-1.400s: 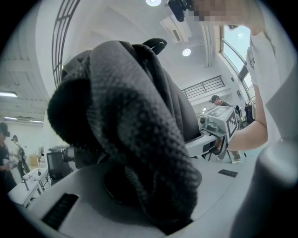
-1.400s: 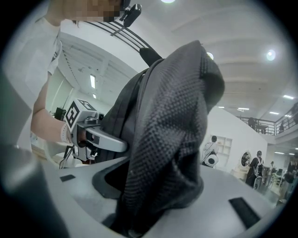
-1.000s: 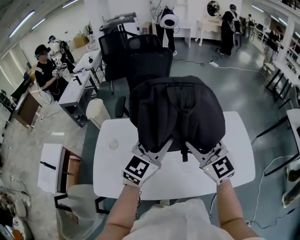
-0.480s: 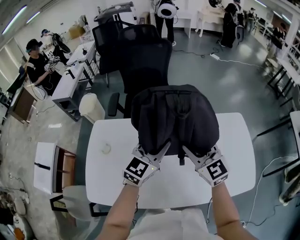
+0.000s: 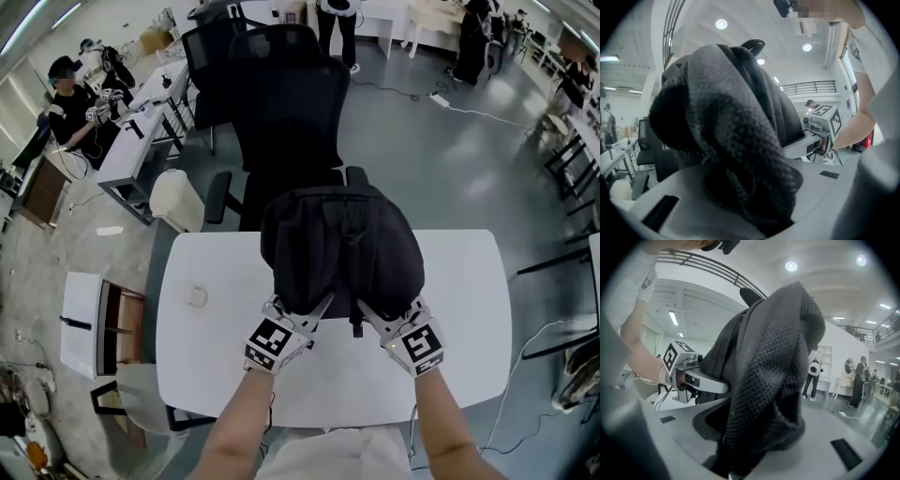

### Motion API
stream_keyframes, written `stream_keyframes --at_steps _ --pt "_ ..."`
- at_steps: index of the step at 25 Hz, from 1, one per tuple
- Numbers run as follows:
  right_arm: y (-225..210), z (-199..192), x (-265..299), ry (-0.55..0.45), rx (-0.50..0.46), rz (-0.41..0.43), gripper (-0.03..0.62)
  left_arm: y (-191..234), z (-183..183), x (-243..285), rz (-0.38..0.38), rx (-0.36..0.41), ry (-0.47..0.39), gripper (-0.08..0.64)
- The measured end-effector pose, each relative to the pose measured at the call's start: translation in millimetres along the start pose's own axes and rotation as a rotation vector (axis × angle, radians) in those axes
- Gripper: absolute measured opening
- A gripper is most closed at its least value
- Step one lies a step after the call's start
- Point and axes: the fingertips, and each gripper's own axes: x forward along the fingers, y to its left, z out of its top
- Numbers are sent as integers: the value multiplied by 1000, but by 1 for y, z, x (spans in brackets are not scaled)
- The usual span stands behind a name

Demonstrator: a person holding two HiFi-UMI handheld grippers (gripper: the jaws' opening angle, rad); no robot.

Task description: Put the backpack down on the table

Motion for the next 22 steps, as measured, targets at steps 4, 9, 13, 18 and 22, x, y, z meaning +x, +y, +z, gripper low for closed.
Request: stream_keyframes --at_steps 4,9,13,18,22 --pt "-9 -21 14 20 20 4 207 9 -20 16 -2 -21 16 107" --pt "-20 -37 30 42 47 -8 209 23 -35 31 9 -32 36 107" --pt "-24 -51 37 50 79 -33 212 27 -48 41 13 -25 61 107" --pt "-23 -69 48 69 100 -44 213 34 -67 47 26 -35 80 107" --pt "-25 -77 51 90 92 -47 215 35 -73 48 31 -38 80 109"
